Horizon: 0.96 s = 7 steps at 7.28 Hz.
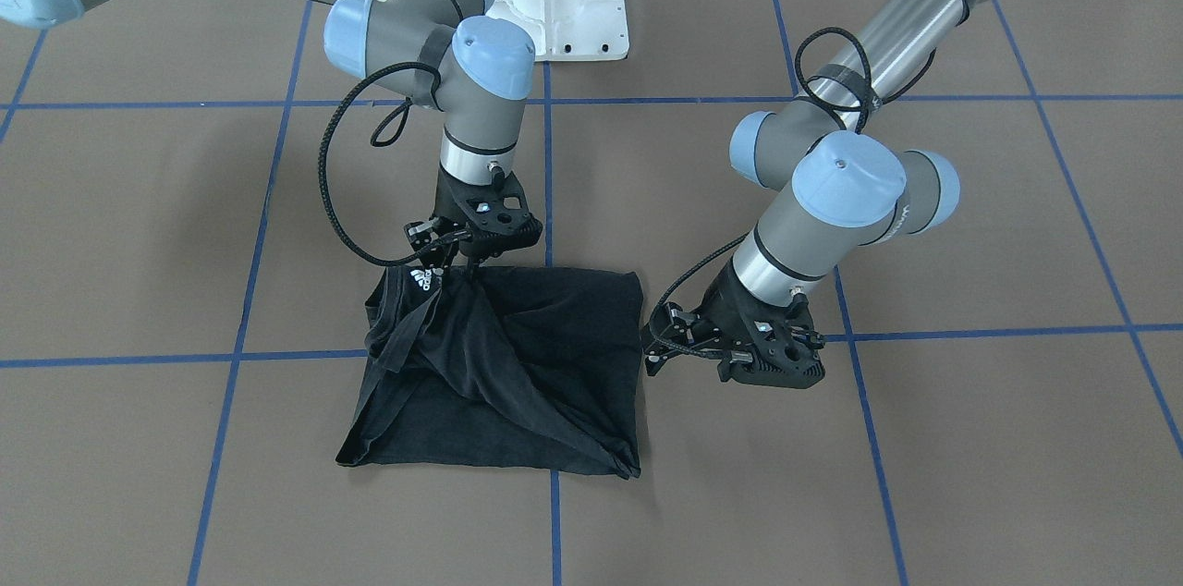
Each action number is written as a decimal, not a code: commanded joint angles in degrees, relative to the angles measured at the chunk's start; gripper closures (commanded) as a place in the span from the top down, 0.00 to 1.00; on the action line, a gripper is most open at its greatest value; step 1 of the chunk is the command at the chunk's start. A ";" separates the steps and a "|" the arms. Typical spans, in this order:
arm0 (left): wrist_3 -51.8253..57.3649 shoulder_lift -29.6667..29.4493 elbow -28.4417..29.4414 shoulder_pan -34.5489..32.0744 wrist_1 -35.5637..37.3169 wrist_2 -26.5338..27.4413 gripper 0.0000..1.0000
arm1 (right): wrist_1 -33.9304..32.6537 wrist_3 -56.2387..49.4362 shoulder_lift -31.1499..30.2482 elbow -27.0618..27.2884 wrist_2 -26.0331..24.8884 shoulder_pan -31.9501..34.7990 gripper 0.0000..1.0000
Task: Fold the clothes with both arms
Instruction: 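Press the folded shirt flat with the right gripper while the left gripper holds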
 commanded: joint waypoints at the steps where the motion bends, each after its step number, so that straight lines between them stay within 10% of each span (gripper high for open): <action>1: -0.09 0.00 -0.19 0.00 0.00 -0.01 1.00 | -0.09 -0.49 0.05 0.08 0.00 0.94 0.00; 5: -0.09 0.00 -0.46 0.00 0.09 -0.01 1.00 | -0.18 -0.58 0.40 -0.19 2.97 6.21 0.00; 6: -0.09 0.00 -0.46 0.09 0.09 -0.01 1.00 | -0.09 -0.49 0.75 -0.19 3.86 5.70 0.20; 7: -0.09 0.00 -0.46 0.00 0.09 -0.01 1.00 | 0.00 0.46 1.01 -0.19 3.78 3.95 0.79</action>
